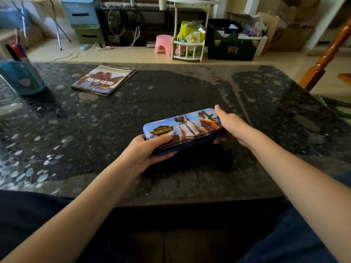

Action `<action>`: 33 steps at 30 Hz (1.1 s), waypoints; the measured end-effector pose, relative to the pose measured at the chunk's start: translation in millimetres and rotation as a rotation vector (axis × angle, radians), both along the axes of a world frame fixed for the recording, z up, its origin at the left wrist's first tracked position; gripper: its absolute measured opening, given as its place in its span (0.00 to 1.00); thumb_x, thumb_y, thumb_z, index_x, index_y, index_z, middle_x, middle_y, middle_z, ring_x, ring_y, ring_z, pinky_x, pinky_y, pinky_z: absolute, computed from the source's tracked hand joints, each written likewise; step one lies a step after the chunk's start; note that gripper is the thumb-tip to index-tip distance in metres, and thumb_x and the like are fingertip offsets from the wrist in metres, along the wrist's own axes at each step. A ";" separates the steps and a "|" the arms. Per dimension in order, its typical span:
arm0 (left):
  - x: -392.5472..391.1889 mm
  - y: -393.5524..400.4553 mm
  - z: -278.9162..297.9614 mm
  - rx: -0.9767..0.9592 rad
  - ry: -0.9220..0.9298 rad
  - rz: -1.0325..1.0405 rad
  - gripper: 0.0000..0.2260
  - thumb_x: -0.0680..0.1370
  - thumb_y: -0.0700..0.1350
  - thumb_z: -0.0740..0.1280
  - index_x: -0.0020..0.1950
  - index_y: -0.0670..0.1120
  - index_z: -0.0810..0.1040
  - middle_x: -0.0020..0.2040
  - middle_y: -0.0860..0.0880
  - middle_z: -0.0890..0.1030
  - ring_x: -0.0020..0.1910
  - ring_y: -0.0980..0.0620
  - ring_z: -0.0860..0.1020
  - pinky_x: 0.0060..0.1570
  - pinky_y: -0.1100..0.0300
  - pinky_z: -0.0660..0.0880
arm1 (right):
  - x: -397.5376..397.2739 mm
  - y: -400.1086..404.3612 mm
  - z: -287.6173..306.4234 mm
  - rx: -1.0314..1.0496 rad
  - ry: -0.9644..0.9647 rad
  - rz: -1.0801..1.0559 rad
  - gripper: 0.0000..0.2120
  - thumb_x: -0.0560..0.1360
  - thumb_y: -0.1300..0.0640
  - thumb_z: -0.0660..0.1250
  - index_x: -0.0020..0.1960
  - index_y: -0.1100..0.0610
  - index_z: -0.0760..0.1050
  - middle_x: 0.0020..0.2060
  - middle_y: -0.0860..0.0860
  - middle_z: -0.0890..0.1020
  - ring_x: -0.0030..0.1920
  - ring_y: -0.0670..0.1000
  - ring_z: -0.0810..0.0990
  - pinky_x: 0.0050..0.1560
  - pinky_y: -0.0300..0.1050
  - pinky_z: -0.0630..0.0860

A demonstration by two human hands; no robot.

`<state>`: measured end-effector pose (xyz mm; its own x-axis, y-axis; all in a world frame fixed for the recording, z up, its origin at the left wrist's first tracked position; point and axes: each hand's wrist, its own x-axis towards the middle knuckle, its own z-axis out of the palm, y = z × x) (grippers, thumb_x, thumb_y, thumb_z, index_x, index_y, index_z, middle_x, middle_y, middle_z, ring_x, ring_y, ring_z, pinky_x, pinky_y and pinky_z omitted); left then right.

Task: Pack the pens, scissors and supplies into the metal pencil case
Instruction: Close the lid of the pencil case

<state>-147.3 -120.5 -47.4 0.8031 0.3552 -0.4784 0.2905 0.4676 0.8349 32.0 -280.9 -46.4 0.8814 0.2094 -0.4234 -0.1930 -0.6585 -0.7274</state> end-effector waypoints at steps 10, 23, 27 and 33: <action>-19.1 128.5 35.1 0.626 0.308 0.167 0.24 0.80 0.60 0.53 0.54 0.40 0.74 0.34 0.42 0.79 0.22 0.49 0.77 0.20 0.61 0.75 | -12.5 132.5 1.1 -0.026 -0.257 0.368 0.28 0.81 0.40 0.43 0.65 0.58 0.70 0.57 0.57 0.76 0.54 0.56 0.76 0.53 0.50 0.74; -85.8 328.8 29.5 1.069 0.535 0.546 0.22 0.82 0.55 0.47 0.63 0.43 0.72 0.57 0.38 0.77 0.50 0.39 0.77 0.52 0.49 0.75 | -62.4 382.4 -6.0 0.213 -0.330 0.591 0.29 0.81 0.41 0.47 0.65 0.63 0.71 0.62 0.60 0.76 0.61 0.60 0.74 0.48 0.43 0.64; -84.2 379.1 8.3 1.049 0.521 0.674 0.24 0.81 0.57 0.49 0.58 0.41 0.76 0.56 0.39 0.77 0.51 0.42 0.74 0.50 0.54 0.68 | -53.6 443.9 -12.1 0.177 -0.492 0.651 0.26 0.81 0.42 0.47 0.52 0.61 0.74 0.56 0.62 0.79 0.56 0.61 0.76 0.49 0.48 0.67; -77.8 431.8 -30.1 1.152 0.678 0.656 0.27 0.79 0.61 0.50 0.50 0.40 0.77 0.49 0.37 0.77 0.45 0.40 0.73 0.44 0.52 0.67 | -39.9 510.3 -37.5 0.091 -0.575 0.713 0.24 0.83 0.49 0.45 0.61 0.64 0.73 0.61 0.63 0.76 0.61 0.62 0.73 0.56 0.50 0.67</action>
